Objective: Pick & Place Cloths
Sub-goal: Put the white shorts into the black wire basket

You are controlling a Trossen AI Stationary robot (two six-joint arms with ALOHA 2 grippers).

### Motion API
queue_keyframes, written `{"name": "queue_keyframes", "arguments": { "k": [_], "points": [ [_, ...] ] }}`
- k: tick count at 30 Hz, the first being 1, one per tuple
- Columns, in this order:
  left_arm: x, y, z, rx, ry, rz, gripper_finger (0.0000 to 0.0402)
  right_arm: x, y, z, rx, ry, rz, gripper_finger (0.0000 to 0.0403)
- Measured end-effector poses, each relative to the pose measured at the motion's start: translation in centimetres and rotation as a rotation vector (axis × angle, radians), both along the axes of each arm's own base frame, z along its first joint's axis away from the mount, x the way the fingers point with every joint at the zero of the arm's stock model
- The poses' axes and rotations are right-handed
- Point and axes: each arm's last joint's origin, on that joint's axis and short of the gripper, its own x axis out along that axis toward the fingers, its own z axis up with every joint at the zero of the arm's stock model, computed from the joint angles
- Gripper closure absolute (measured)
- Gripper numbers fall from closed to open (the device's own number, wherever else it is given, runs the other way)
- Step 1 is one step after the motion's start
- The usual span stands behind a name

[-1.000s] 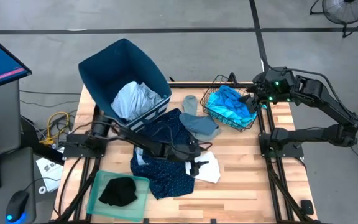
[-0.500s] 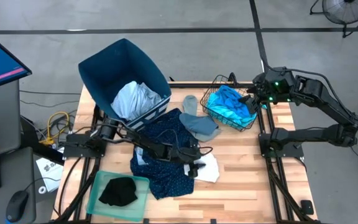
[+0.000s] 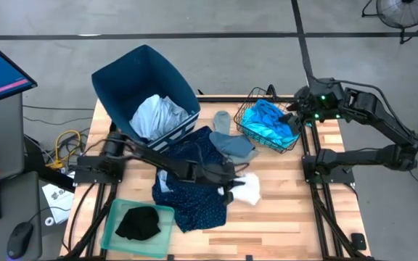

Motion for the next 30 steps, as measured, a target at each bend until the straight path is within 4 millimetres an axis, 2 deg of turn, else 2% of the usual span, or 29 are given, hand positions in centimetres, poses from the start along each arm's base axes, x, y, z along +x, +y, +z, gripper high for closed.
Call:
{"name": "queue_keyframes", "arguments": {
  "k": [4,9,15,17,22,30],
  "points": [
    [-1.5,0.5,6.1,0.123,-0.134,0.046,0.0393,0.7,0.8,0.4,0.016,-0.068,0.123,0.0085],
    [-4.8,2.1,13.0,0.307,-0.248,0.199,0.0393,1.9,2.3,1.3,-0.020,-0.178,0.264,0.0085],
    [-8.5,4.1,18.5,0.389,-0.313,0.357,0.0393,4.0,3.5,2.3,-0.101,-0.301,0.325,0.0085],
    [-9.2,4.4,19.6,0.394,-0.345,0.382,0.0393,5.1,3.7,2.2,-0.136,-0.299,0.337,0.0085],
    [-10.5,4.7,21.0,0.437,-0.353,0.418,0.0393,8.8,3.9,1.1,-0.167,-0.258,0.369,0.0085],
    [-10.5,4.7,20.8,0.457,-0.330,0.430,0.0393,13.5,4.4,0.0,-0.215,-0.315,0.446,0.0085]
  ]
}}
